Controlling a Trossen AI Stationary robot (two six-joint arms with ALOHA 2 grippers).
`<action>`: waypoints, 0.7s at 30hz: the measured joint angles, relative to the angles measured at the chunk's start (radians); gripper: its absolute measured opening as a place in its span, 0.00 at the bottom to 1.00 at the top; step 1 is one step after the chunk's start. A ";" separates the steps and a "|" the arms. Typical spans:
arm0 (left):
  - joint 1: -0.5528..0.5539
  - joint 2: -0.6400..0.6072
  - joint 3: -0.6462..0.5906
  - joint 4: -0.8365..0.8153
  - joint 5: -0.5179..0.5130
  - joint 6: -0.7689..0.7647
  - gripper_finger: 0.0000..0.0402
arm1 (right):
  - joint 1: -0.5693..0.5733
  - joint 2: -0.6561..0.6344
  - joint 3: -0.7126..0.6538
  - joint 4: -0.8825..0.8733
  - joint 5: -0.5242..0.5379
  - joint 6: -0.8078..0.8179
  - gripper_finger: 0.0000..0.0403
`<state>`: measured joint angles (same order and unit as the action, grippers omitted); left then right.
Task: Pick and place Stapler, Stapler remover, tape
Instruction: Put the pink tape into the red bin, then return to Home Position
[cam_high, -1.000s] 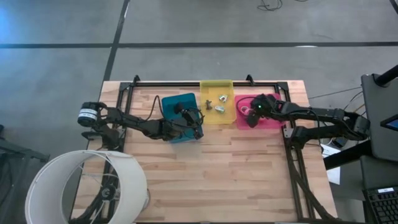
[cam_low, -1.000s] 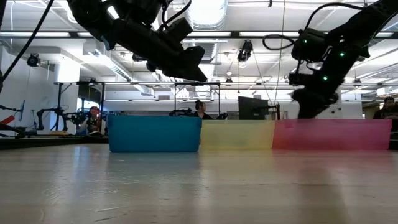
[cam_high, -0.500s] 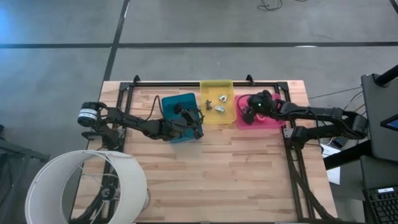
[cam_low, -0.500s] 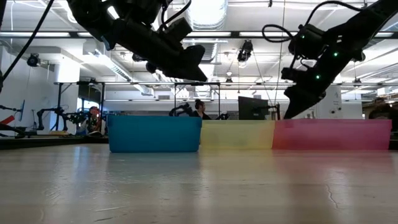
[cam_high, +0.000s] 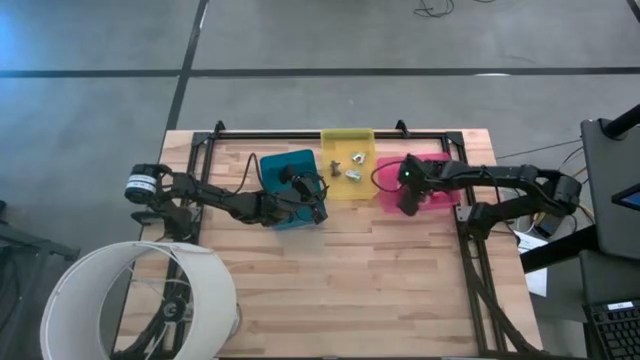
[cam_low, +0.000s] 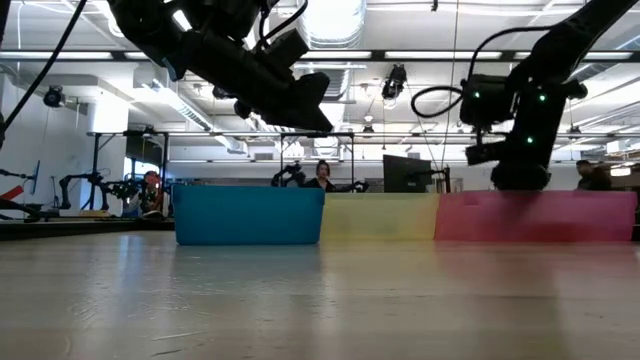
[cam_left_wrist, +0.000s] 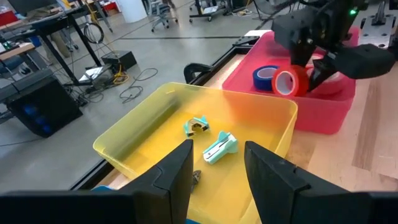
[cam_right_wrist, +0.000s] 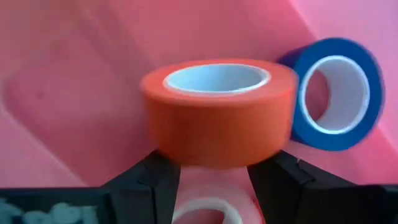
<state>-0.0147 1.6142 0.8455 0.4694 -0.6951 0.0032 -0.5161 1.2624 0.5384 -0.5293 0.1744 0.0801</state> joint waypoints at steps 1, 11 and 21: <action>0.000 0.000 0.000 0.000 0.000 0.000 0.37 | 0.000 0.000 0.008 -0.019 0.001 0.017 0.42; 0.000 0.000 0.000 0.000 0.000 -0.001 0.37 | 0.001 -0.011 0.015 0.031 0.008 0.003 0.42; 0.000 0.000 0.000 0.000 0.000 0.000 0.37 | 0.001 0.010 0.015 0.410 0.008 -0.123 0.42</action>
<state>-0.0147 1.6142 0.8455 0.4694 -0.6952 0.0028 -0.5156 1.2728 0.5537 -0.1192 0.1826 -0.0432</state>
